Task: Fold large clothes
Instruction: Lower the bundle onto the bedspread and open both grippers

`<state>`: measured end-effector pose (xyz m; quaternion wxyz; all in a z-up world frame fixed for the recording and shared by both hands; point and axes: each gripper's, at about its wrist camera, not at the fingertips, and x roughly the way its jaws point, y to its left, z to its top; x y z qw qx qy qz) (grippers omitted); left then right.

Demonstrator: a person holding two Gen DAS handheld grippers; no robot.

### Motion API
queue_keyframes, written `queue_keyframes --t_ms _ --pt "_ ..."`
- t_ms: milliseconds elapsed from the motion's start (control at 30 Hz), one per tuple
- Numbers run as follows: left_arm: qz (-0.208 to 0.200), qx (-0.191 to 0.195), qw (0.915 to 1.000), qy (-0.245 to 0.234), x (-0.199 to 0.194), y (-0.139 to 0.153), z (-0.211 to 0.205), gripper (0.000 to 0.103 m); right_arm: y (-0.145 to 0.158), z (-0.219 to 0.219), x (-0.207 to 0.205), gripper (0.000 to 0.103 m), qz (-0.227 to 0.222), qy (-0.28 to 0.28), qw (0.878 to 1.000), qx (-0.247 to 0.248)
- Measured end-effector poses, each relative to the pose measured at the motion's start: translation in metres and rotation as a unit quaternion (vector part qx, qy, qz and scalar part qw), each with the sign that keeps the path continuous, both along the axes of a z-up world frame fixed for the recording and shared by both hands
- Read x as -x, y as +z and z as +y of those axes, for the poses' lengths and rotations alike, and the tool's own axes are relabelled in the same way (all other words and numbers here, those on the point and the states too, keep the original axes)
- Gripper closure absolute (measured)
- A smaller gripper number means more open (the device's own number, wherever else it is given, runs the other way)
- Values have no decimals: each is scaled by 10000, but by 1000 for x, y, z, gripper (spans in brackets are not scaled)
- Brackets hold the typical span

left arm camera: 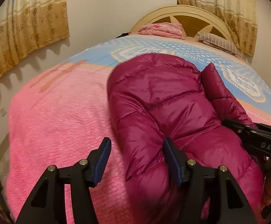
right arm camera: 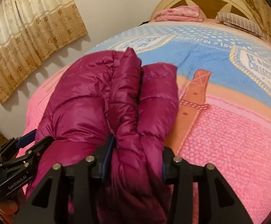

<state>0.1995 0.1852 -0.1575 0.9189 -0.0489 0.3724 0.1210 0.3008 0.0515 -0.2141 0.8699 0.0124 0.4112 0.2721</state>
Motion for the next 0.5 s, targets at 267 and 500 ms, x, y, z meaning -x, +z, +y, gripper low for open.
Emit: queue_keyframes --t_ms 267,500 --pt "-698 -115 9965 449 63 67 7 36 64 -21 63 37 -770 -422 9959 192" --pt "-1202 -125 9914 511 99 105 7 34 104 -16 110 28 -1335 -439 9898 228"
